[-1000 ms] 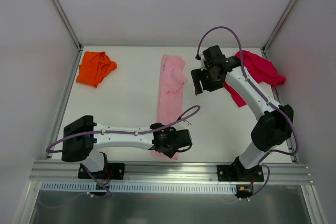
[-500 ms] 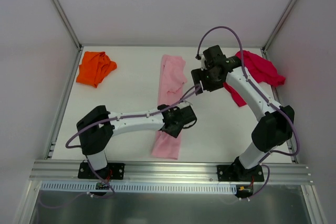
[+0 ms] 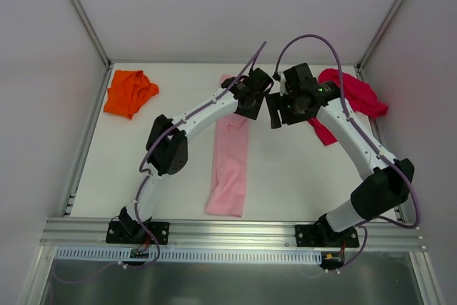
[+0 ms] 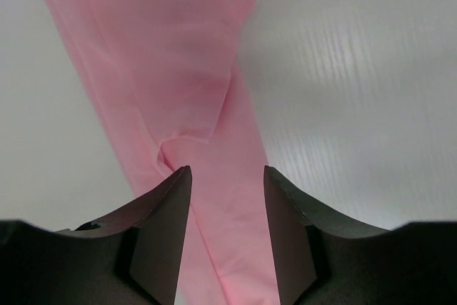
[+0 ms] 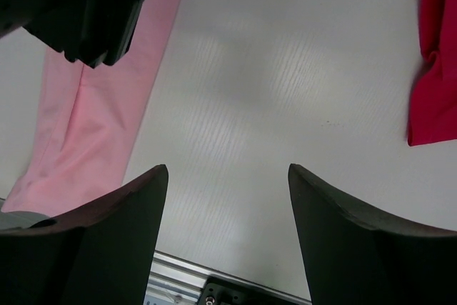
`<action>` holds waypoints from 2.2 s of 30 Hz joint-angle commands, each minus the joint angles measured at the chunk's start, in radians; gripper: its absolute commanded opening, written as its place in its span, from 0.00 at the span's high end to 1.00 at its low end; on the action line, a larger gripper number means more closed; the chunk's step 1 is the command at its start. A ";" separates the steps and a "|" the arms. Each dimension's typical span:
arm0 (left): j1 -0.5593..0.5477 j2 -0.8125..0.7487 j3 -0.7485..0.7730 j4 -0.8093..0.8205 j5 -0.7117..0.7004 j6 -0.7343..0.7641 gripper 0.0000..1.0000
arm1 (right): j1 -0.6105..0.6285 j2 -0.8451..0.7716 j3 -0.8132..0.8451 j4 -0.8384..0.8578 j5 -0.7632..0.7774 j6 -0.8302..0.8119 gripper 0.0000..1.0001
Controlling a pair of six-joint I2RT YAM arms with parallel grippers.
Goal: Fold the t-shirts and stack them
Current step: Rotate the tshirt 90 degrees
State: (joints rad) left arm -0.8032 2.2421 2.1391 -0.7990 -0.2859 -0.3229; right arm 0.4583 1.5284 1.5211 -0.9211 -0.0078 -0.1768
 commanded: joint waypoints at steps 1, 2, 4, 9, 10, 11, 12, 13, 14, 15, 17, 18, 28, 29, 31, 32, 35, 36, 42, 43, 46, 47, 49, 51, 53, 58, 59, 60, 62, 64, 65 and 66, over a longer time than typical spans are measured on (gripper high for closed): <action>0.039 0.045 0.015 -0.100 0.028 0.027 0.55 | 0.008 -0.063 -0.018 -0.010 -0.001 -0.023 0.27; 0.048 0.045 0.001 -0.101 0.030 0.012 0.56 | 0.006 -0.070 -0.022 -0.010 0.002 -0.023 0.27; 0.067 0.021 -0.042 -0.079 0.037 -0.001 0.57 | 0.006 -0.083 -0.036 -0.005 0.087 -0.018 0.28; 0.088 -0.009 -0.142 -0.029 0.053 -0.025 0.56 | -0.044 -0.117 -0.010 -0.025 0.315 0.025 0.34; 0.091 -0.004 -0.137 -0.031 0.053 -0.025 0.55 | -0.058 -0.122 -0.006 -0.022 0.296 0.026 0.34; 0.094 0.002 -0.137 -0.032 0.047 -0.022 0.56 | -0.075 -0.119 0.001 -0.030 0.283 0.033 0.35; 0.096 0.007 -0.137 -0.035 0.045 -0.022 0.56 | -0.079 -0.119 0.007 -0.033 0.267 0.036 0.35; 0.098 0.011 -0.137 -0.039 0.045 -0.022 0.56 | -0.079 -0.117 0.010 -0.035 0.263 0.037 0.35; 0.099 0.011 -0.140 -0.039 0.045 -0.022 0.56 | -0.081 -0.117 0.008 -0.035 0.261 0.037 0.35; 0.099 0.007 -0.145 -0.036 0.047 -0.021 0.56 | -0.079 -0.119 0.005 -0.033 0.252 0.039 0.35; 0.099 0.005 -0.150 -0.026 0.054 -0.021 0.56 | -0.081 -0.122 -0.006 -0.030 0.256 0.039 0.35; 0.099 0.004 -0.150 -0.025 0.065 -0.021 0.56 | -0.081 -0.122 -0.009 -0.027 0.275 0.037 0.34; 0.099 0.020 -0.183 -0.061 0.030 -0.041 0.56 | -0.198 -0.136 -0.009 -0.039 0.419 0.092 0.34; 0.099 0.031 -0.177 -0.087 0.018 -0.044 0.55 | -0.201 -0.137 -0.007 -0.036 0.405 0.091 0.34; 0.101 0.039 -0.162 -0.111 -0.010 -0.051 0.56 | -0.201 -0.134 -0.006 -0.032 0.391 0.088 0.34; 0.101 0.042 -0.162 -0.115 -0.015 -0.054 0.56 | -0.201 -0.134 -0.006 -0.032 0.385 0.086 0.34; 0.101 0.050 -0.166 -0.134 -0.025 -0.061 0.61 | -0.201 -0.128 -0.013 -0.022 0.362 0.083 0.34; 0.101 0.050 -0.169 -0.135 -0.030 -0.062 0.62 | -0.201 -0.126 -0.015 -0.019 0.359 0.083 0.33; 0.104 0.045 -0.205 -0.125 -0.045 -0.053 0.65 | -0.201 -0.129 -0.004 -0.018 0.327 0.071 0.33; 0.104 0.045 -0.208 -0.124 -0.047 -0.051 0.66 | -0.201 -0.129 -0.004 -0.016 0.316 0.071 0.33; 0.105 0.044 -0.211 -0.123 -0.053 -0.047 0.69 | -0.201 -0.125 -0.004 -0.012 0.293 0.069 0.33; 0.108 0.044 -0.214 -0.118 -0.056 -0.044 0.73 | -0.201 -0.122 -0.006 -0.012 0.290 0.069 0.33; 0.108 0.043 -0.217 -0.115 -0.056 -0.039 0.76 | -0.201 -0.119 -0.009 -0.012 0.287 0.068 0.33; 0.111 0.047 -0.222 -0.115 -0.059 -0.038 0.83 | -0.201 -0.119 -0.012 -0.007 0.284 0.066 0.33; 0.111 0.045 -0.232 -0.114 -0.059 -0.036 0.94 | -0.201 -0.117 -0.013 -0.004 0.281 0.063 0.32; 0.114 0.024 -0.268 -0.106 -0.097 -0.051 1.00 | -0.201 -0.111 -0.032 0.002 0.270 0.060 0.33; 0.114 0.021 -0.268 -0.117 -0.122 -0.064 1.00 | -0.201 -0.113 -0.035 0.005 0.272 0.060 0.32; 0.121 0.013 -0.268 -0.126 -0.140 -0.070 1.00 | -0.201 -0.113 -0.036 0.004 0.272 0.060 0.33; 0.128 -0.001 -0.278 -0.123 -0.139 -0.080 1.00 | -0.201 -0.111 -0.033 0.005 0.273 0.059 0.32; 0.131 -0.044 -0.320 -0.089 -0.140 -0.077 1.00 | -0.201 -0.108 -0.029 0.004 0.269 0.060 0.32; 0.131 -0.052 -0.320 -0.083 -0.165 -0.090 1.00 | -0.201 -0.106 -0.027 0.002 0.266 0.059 0.32; 0.133 -0.052 -0.314 -0.106 -0.188 -0.099 1.00 | -0.201 -0.106 -0.027 0.002 0.264 0.059 0.33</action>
State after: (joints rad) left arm -0.6849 2.2711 1.8351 -0.8860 -0.3912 -0.3859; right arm 0.2569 1.4357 1.4899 -0.9367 0.2695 -0.1127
